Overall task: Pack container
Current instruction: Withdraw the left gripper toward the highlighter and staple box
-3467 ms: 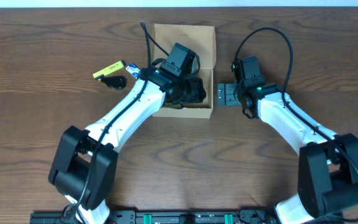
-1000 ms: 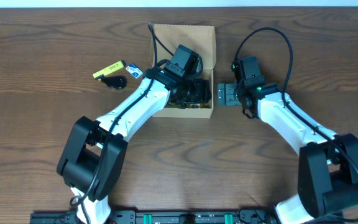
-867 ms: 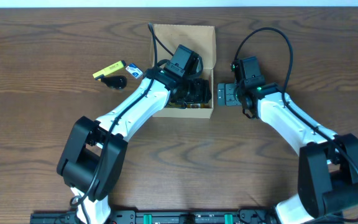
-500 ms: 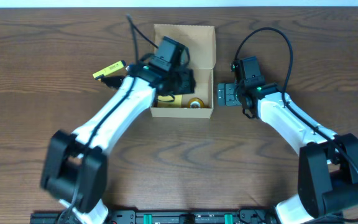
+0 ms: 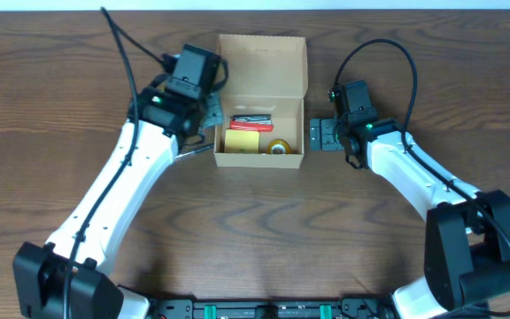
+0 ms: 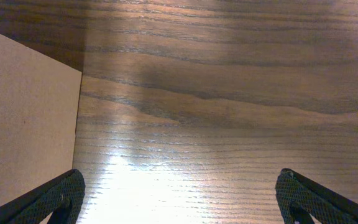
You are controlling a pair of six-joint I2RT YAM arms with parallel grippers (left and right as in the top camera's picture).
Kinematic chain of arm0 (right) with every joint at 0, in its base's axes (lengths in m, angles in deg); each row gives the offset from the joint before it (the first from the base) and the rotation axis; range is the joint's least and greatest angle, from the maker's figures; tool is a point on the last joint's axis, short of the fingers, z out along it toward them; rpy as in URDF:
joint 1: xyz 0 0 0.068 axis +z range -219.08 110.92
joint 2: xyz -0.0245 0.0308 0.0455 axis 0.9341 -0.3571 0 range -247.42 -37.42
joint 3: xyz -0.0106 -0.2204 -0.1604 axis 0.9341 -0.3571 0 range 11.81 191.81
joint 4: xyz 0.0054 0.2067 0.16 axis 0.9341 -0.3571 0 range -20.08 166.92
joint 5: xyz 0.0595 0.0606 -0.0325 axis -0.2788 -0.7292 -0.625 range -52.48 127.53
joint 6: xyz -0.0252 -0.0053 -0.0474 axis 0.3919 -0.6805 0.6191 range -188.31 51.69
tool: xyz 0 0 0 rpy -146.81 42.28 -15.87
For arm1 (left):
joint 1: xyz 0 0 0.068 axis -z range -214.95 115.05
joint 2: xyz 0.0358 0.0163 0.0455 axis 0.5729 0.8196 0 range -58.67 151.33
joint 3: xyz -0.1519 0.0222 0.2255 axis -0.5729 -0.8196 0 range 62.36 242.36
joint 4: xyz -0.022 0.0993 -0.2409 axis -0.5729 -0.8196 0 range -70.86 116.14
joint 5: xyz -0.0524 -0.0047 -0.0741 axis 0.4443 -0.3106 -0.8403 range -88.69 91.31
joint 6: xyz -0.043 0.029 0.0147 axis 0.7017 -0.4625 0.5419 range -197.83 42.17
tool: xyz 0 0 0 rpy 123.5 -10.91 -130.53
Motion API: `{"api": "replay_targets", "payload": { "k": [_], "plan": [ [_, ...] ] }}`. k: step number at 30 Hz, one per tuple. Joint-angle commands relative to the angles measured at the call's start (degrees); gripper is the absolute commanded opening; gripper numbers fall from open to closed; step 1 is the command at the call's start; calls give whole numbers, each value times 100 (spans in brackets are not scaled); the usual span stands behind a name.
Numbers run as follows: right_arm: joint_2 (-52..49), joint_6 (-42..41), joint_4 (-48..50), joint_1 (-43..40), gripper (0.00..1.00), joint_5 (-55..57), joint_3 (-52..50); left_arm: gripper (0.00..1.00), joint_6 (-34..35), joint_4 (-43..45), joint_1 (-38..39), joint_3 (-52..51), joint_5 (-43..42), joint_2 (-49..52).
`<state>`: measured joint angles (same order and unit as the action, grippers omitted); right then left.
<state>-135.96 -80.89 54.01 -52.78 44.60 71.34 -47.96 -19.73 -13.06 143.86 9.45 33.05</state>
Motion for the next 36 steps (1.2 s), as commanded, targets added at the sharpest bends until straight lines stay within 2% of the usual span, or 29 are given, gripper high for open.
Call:
{"api": "replay_targets", "payload": {
  "k": [1, 6, 11, 20, 28, 31, 36],
  "plan": [
    [-48, -66, -7, -50, 99, -4, -9, 51, 374, -37, -308, 127, 302, -22],
    [-48, -66, -7, -50, 99, -4, -9, 48, 966, 13, -702, 129, 457, 195],
    [-48, -66, -7, -50, 99, -4, -9, 46, 1491, 608, -802, 129, 448, 734],
    [-48, -66, -7, -50, 99, -4, -9, 42, 3254, 1303, -796, 129, 48, 1589],
    [-48, -66, -7, -50, 99, -4, -9, 41, 3407, 3053, -817, 129, -525, 2288],
    [-48, -66, -7, -50, 99, -4, -9, 40, 3644, 3386, -839, 129, -693, 2579],
    [-48, -66, -7, -50, 99, -4, -9, 40, 3661, 3689, -894, 131, -667, 2865]
  ]
}}
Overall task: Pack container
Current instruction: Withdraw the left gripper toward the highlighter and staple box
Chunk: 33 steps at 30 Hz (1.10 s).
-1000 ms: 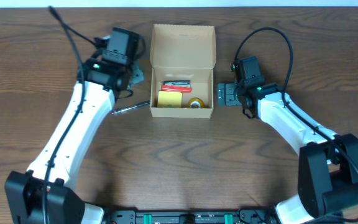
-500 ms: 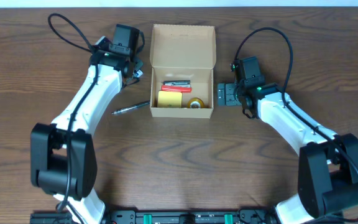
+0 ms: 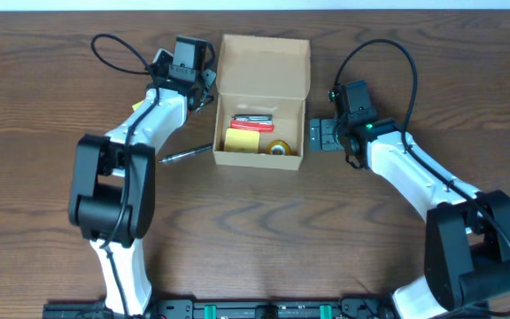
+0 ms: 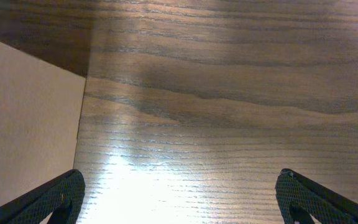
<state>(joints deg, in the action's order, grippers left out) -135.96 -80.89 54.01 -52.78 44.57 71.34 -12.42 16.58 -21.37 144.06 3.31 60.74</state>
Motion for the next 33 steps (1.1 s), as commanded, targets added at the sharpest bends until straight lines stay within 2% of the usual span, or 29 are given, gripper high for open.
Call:
{"api": "replay_targets", "payload": {
  "k": [1, 25, 33],
  "plan": [
    [-48, -66, -7, -50, 99, -2, -9, 40, 107, 66, -87, 111, -55, 136],
    [-48, -66, -7, -50, 99, -2, -9, 42, 103, 63, -243, 109, -44, 323],
    [-48, -66, -7, -50, 99, -2, -9, 41, 103, 391, -243, 109, -186, 501]
  ]
}}
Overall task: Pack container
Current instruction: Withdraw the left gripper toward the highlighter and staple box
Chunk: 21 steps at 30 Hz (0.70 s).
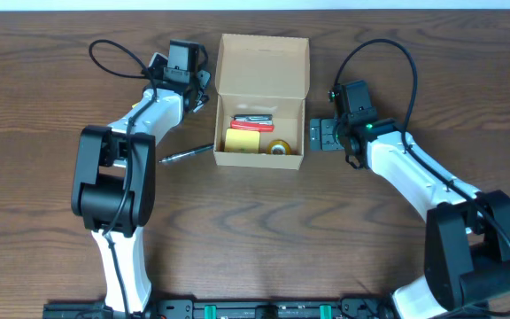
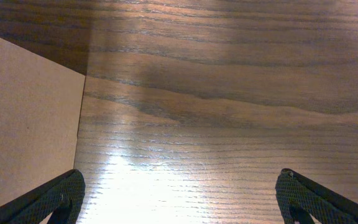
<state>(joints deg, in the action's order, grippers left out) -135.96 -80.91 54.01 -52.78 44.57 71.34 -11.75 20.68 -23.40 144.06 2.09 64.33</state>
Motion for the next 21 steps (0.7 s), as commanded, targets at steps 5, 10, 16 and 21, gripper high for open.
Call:
{"api": "replay_targets", "payload": {
  "k": [5, 10, 16, 21],
  "plan": [
    [-48, -63, -7, -50, 99, -2, -9, 41, 11, -63, -39, 109, -199, 142],
    [-48, -63, -7, -50, 99, -2, -9, 42, -24, -330, -31, 109, -380, 142],
    [-48, -63, -7, -50, 99, -2, -9, 41, -52, -507, -33, 109, -682, 138],
    [-48, -63, -7, -50, 99, -2, -9, 38, -50, -721, -44, 109, -791, 105]
  ]
}}
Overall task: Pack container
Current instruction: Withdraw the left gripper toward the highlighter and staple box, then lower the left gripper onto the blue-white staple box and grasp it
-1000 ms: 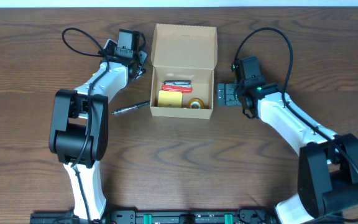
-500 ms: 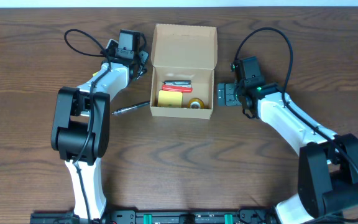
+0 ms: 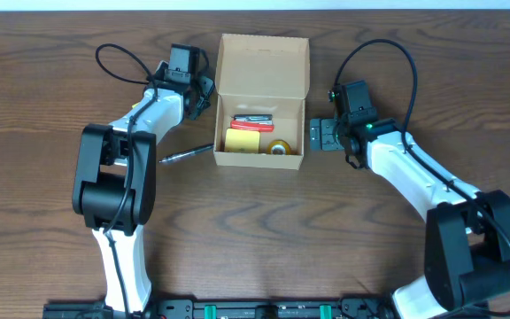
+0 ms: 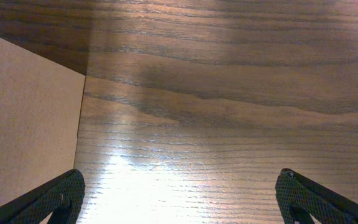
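Observation:
An open cardboard box (image 3: 261, 161) stands at the table's middle, its lid (image 3: 264, 64) folded up at the back. Inside lie a red item (image 3: 251, 121), a yellow block (image 3: 242, 140) and a yellow tape roll (image 3: 280, 147). A grey pen (image 3: 184, 154) lies on the table left of the box. My left gripper (image 3: 202, 92) sits by the box's back left corner; its jaws are too small to read. Just right of the box my right gripper (image 3: 318, 136) is open and holds nothing. In the right wrist view the right gripper (image 4: 179, 202) spans bare wood, with the box wall (image 4: 23, 124) at its left.
The dark wooden table (image 3: 264, 230) stretches in front of the box. Both arms' cables loop above the table at the back. My left arm's links stand folded at the left, close to the pen.
My left gripper has shifted only slightly beside the box's back left corner. The right gripper, the pen and the box contents are where they were.
At first my left arm reached from the front left, its gripper at the box's left wall above the pen. Then the arm stood folded back with the gripper farther back, by the lid's left edge, where it remains. My right gripper stayed open beside the box throughout.

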You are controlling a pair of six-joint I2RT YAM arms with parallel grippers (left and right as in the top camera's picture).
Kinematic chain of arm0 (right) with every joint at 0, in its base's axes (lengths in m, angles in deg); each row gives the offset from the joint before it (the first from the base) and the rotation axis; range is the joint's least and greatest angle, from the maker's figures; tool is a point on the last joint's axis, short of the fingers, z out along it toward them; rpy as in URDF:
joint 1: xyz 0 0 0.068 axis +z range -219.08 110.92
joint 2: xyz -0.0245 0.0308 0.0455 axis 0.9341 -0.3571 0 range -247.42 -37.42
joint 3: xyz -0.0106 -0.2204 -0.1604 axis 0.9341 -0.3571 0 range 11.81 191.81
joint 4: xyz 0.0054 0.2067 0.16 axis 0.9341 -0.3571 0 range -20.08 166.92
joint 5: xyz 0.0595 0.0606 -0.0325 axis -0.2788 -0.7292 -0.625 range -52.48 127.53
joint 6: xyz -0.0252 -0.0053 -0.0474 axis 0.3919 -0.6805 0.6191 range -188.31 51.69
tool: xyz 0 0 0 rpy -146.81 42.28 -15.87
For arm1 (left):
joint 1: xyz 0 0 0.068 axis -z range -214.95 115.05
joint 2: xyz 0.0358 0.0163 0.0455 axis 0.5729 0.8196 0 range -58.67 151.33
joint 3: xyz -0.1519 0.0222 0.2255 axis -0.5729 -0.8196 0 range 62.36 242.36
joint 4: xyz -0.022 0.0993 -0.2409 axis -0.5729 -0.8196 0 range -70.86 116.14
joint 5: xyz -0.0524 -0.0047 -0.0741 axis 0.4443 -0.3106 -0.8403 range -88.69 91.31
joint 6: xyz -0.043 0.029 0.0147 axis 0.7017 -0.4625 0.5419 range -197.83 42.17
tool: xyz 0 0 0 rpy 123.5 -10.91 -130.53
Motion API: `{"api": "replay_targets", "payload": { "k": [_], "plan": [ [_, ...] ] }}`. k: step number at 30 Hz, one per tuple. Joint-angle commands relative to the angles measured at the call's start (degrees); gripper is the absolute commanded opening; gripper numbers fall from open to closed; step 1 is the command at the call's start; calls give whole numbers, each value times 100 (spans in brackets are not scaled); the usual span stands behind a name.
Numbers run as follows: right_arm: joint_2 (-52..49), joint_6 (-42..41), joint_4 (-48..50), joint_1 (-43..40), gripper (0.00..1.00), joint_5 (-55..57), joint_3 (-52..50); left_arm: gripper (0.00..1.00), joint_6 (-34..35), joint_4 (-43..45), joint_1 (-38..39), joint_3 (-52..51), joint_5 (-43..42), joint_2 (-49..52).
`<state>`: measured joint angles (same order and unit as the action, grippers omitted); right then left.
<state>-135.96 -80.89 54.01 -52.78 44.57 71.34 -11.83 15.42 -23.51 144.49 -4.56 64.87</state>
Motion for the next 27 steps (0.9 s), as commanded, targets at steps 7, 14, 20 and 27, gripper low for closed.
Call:
{"api": "replay_targets", "payload": {
  "k": [7, 14, 20, 27],
  "plan": [
    [-48, -66, -7, -50, 99, -2, -9, 38, -184, -673, -133, 66, 79, -201],
    [-48, -66, -7, -50, 99, -2, -9, 38, -595, -1491, -219, 66, 568, -588],
    [-48, -66, -7, -50, 99, -2, -9, 38, -894, -1644, -254, 66, 640, -739],
    [-48, -66, -7, -50, 99, -2, -9, 38, -2369, -1818, -227, 310, 905, -1305]
  ]
}}
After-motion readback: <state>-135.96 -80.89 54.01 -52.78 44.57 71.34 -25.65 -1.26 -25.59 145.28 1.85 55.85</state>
